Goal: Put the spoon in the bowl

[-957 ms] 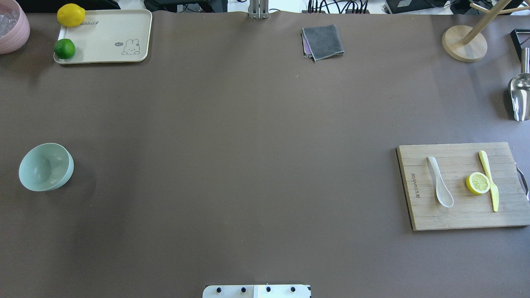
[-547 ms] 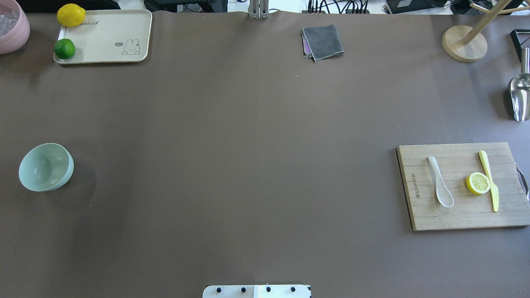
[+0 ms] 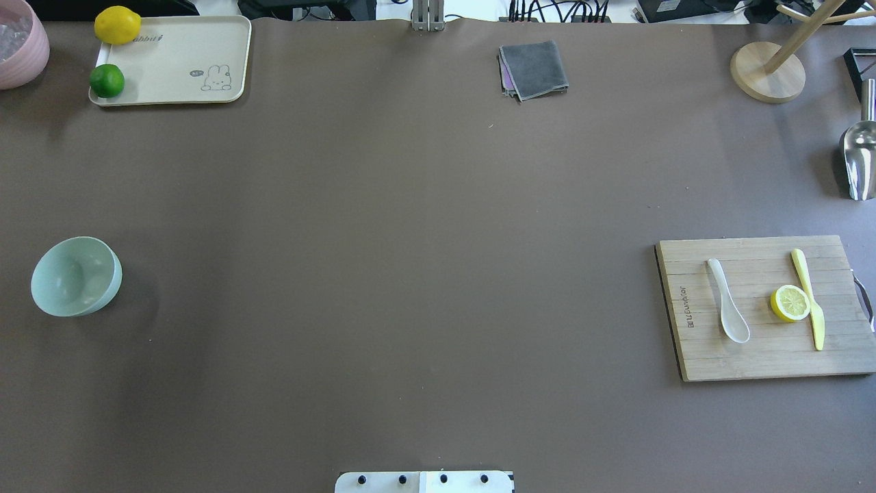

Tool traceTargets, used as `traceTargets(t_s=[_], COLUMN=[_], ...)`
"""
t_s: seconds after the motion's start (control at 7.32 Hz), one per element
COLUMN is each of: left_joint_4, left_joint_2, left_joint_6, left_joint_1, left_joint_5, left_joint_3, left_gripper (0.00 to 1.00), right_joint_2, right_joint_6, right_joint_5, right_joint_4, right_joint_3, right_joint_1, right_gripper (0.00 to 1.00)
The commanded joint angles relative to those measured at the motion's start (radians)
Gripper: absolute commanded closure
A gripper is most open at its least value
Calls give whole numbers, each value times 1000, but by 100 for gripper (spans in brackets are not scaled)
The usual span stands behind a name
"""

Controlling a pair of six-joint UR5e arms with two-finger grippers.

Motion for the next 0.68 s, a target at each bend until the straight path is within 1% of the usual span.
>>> traceTargets(t_s=[0.0, 0.55], left_joint_4=[0, 6], left_joint_2=[-3, -9], left_joint_6=[2, 0], left_joint_1=[-1, -1], left_joint_5=[-1, -1], left_joint_3=[2, 5], left_gripper=[2, 2], right_joint_2=[-5, -12], right_joint_6=[0, -11], right_joint_5=[2, 4], right_joint_4=[0, 0], right_joint_3=[-1, -1], right_joint_1=[0, 0], right_gripper=[0, 0])
